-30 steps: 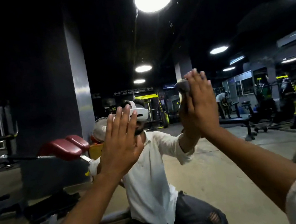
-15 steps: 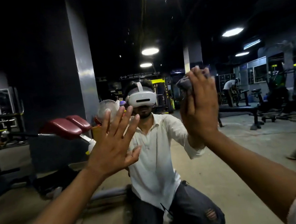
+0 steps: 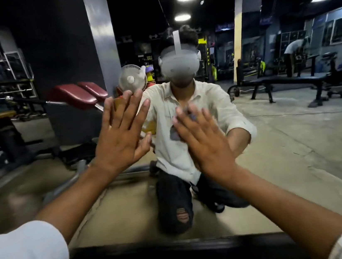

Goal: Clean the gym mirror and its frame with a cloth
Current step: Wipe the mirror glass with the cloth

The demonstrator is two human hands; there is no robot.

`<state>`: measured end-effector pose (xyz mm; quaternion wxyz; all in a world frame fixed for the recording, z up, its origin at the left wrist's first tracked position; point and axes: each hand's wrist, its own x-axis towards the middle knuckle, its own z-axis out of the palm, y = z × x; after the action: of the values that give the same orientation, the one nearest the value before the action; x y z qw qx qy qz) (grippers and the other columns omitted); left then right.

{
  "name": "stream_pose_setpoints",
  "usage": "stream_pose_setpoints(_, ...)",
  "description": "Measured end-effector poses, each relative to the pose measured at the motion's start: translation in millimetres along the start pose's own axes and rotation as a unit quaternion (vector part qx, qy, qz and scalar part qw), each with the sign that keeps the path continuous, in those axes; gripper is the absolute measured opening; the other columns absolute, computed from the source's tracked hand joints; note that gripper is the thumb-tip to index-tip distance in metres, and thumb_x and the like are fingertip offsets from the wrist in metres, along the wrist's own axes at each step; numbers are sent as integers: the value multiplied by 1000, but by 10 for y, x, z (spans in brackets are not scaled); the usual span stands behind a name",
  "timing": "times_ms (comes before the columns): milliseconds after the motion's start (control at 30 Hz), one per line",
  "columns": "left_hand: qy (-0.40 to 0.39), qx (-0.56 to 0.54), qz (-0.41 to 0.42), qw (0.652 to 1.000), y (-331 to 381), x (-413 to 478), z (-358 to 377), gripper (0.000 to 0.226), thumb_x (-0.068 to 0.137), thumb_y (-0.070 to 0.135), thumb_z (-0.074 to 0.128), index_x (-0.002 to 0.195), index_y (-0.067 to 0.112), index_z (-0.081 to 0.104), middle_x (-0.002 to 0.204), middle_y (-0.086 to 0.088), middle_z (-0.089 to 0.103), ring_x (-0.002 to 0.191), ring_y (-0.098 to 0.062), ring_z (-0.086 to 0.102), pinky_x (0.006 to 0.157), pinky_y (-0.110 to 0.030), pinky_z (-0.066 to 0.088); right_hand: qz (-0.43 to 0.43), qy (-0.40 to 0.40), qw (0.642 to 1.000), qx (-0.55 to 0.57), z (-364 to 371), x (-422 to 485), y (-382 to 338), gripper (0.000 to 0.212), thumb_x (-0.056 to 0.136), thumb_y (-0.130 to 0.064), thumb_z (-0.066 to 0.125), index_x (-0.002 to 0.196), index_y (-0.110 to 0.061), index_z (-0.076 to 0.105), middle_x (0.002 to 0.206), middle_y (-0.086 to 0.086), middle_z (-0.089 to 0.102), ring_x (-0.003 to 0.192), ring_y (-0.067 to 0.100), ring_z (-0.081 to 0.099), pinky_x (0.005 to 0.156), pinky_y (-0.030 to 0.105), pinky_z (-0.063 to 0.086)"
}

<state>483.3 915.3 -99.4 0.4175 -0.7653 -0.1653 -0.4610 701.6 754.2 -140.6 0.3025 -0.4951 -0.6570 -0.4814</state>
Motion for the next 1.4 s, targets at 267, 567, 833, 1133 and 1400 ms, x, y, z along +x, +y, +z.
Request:
stream_pose_setpoints(267,-5,9,-8,1000,18,2,-13,85,103,59,45,166,4,28,172,-23,24,160,-41,21,128,-67,14,-243,-110,963,-28,214,-573,64,56,114,-23,36,167,-9,21,175,11,14,162,31,12,132,47,11)
stream_pose_setpoints(567,-19,10,-8,1000,28,-1,-10,90,99,58,50,168,7,23,176,-19,16,163,-38,12,126,-71,15,-294,-171,940,22,-23,-764,361,56,117,-30,19,169,-15,5,177,1,6,163,22,5,132,42,3)
stream_pose_setpoints(833,51,-46,-24,997,127,210,-146,72,93,41,56,153,3,45,163,-23,38,152,-44,35,129,-63,17,-88,-61,990,-92,-654,275,726,56,108,-15,36,163,-8,33,173,10,23,161,35,16,128,58,22)
stream_pose_setpoints(1133,71,-72,-63,993,191,1412,-198,80,101,44,54,167,8,26,177,-14,17,164,-32,14,129,-62,19,77,83,991,-78,-1138,1449,1196,56,110,-20,52,163,-11,35,173,9,25,163,25,12,132,49,10)
stream_pose_setpoints(1400,83,-70,-50,993,154,1362,-157,80,102,42,56,167,6,27,176,-18,17,164,-35,16,125,-66,26,-94,-71,987,-109,-997,1538,935,59,111,-20,48,165,-11,28,175,8,19,163,25,5,133,49,10)
